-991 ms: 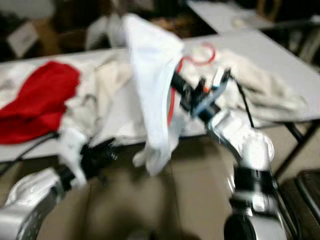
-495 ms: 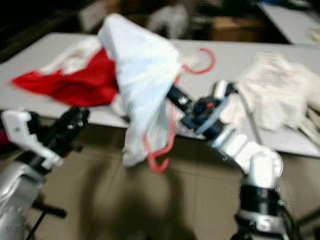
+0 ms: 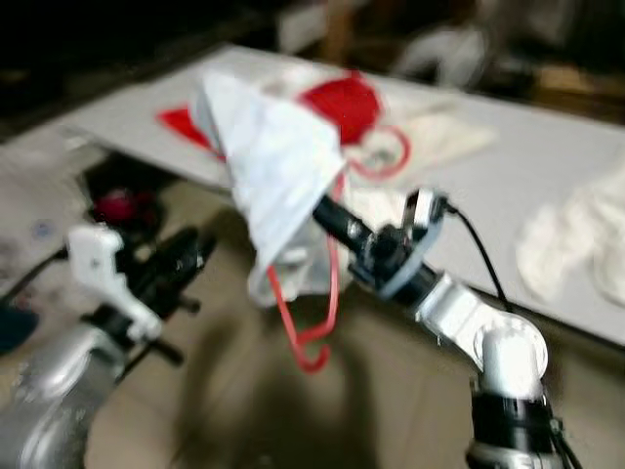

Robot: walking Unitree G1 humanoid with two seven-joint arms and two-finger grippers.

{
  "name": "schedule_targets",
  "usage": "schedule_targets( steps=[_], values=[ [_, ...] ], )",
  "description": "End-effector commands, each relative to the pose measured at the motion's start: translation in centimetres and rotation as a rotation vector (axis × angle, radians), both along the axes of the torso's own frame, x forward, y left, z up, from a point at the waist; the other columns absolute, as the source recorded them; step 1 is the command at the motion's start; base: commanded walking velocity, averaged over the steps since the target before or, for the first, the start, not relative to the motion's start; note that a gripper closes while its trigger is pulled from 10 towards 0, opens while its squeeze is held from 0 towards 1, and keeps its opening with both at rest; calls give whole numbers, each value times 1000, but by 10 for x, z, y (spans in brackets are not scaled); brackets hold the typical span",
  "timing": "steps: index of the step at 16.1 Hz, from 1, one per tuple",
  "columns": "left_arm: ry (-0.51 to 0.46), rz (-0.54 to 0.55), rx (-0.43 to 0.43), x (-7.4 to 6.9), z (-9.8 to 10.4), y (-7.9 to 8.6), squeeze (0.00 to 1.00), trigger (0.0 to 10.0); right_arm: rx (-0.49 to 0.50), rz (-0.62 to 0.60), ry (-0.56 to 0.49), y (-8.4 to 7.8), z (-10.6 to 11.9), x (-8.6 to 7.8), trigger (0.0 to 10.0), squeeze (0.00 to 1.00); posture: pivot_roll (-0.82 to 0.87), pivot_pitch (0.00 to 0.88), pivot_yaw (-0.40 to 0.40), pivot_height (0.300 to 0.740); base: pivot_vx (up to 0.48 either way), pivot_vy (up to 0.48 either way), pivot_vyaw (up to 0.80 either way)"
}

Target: Hang hanger

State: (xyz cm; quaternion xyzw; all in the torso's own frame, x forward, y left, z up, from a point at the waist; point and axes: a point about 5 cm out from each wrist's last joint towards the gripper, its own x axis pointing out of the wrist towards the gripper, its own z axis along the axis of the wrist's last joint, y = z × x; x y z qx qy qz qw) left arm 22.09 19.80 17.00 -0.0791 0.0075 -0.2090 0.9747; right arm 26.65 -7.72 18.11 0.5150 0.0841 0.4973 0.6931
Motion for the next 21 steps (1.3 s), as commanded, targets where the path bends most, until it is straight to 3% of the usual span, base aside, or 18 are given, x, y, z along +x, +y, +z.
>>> schedule_targets(
  steps=[1, 2, 5, 7, 9, 10, 12, 14, 18, 20, 21],
  values=[
    [-2, -4, 21, 1, -1, -3, 0, 10000, -2, -13, -33, -3, 3, -1, 10000, 0, -27, 0, 47, 740, 0, 0, 775],
    [18, -10, 84, 7, -7, -9, 0, 10000, -15, -37, -49, -8, 2, -2, 10000, 0, -23, 0, 52, 740, 0, 0, 775],
    [19, 63, 84, 26, -11, -6, 0, 10000, -35, -98, -60, -11, 0, -2, 10000, 0, -52, 0, 92, 740, 0, 0, 775],
    [1, 65, 119, 33, -7, -15, 0, 10000, -63, -175, -54, -20, -4, -3, 10000, 0, -44, 0, 86, 740, 0, 0, 775],
    [31, 82, 155, 30, -10, -8, 0, 10000, -108, -254, -42, -30, -9, -5, 10000, 0, -62, 0, 92, 740, 0, 0, 775],
    [60, 75, 184, 23, -21, -4, 0, 10000, -144, -323, -24, -46, -17, -8, 10000, 0, -66, 0, 105, 740, 0, 0, 775],
    [55, 88, 166, 19, -20, -4, 0, 10000, -201, -368, -43, -56, -17, -10, 10000, 0, -74, 0, 125, 740, 0, 0, 775],
    [61, 63, 182, 19, -25, -6, 0, 10000, -307, -464, -74, -63, -15, -1, 10000, 0, -99, 0, 146, 740, 0, 0, 775],
    [28, 76, 193, 25, -18, -6, 0, 10000, -332, -449, -112, -61, -12, 5, 10000, 0, -75, 0, 125, 740, 0, 0, 775],
    [18, 52, 227, 23, -19, -10, 0, 10000, -464, -458, -168, -66, -16, 6, 10000, 0, -79, 0, 124, 740, 0, 0, 775],
    [17, 46, 230, 23, -19, -11, 0, 10000, -471, -461, -174, -67, -15, 6, 10000, 0, -79, 0, 124, 740, 0, 0, 775]
  ],
)
